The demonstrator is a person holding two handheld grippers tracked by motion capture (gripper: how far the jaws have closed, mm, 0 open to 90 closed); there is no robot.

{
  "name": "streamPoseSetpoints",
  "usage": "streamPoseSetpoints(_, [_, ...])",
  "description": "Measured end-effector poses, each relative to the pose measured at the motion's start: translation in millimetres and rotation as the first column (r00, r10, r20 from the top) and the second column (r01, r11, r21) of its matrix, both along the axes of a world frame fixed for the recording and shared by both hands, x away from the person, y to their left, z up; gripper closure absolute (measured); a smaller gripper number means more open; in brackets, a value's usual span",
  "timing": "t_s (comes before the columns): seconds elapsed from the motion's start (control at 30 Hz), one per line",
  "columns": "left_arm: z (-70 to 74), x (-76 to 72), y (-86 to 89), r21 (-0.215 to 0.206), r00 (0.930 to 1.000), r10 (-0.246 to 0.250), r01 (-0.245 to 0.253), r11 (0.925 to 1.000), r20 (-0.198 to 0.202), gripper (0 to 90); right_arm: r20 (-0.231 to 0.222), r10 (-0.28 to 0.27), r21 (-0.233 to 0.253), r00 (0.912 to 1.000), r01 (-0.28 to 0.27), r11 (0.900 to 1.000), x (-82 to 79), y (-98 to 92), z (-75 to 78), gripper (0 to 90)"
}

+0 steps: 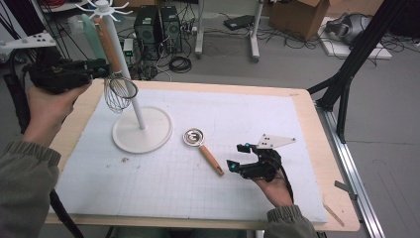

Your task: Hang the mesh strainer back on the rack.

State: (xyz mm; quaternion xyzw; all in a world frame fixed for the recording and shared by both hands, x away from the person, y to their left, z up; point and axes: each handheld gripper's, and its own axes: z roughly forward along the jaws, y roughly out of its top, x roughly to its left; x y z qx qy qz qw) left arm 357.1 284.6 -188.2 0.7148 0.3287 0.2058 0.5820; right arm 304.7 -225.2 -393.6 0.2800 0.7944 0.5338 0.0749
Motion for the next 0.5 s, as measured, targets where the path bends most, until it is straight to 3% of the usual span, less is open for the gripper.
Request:
streamPoseSetpoints(0.2, [5.4,-8.4,4.7,0.023,0.9996,-0.028,0.027,0.9994,0.01,63.4,0.007,-0.003,0.01,1.0,0.003,1.0,-0.9,-3.0,1.2,25.4])
streamPoseSetpoints(0.5, [15.2,-19.8,7.1,0.019,0.995,-0.097,0.096,0.9952,0.025,82.4,0.003,-0.004,0.013,1.0,0.004,1.0,-1.3,-3.1,1.4,25.3])
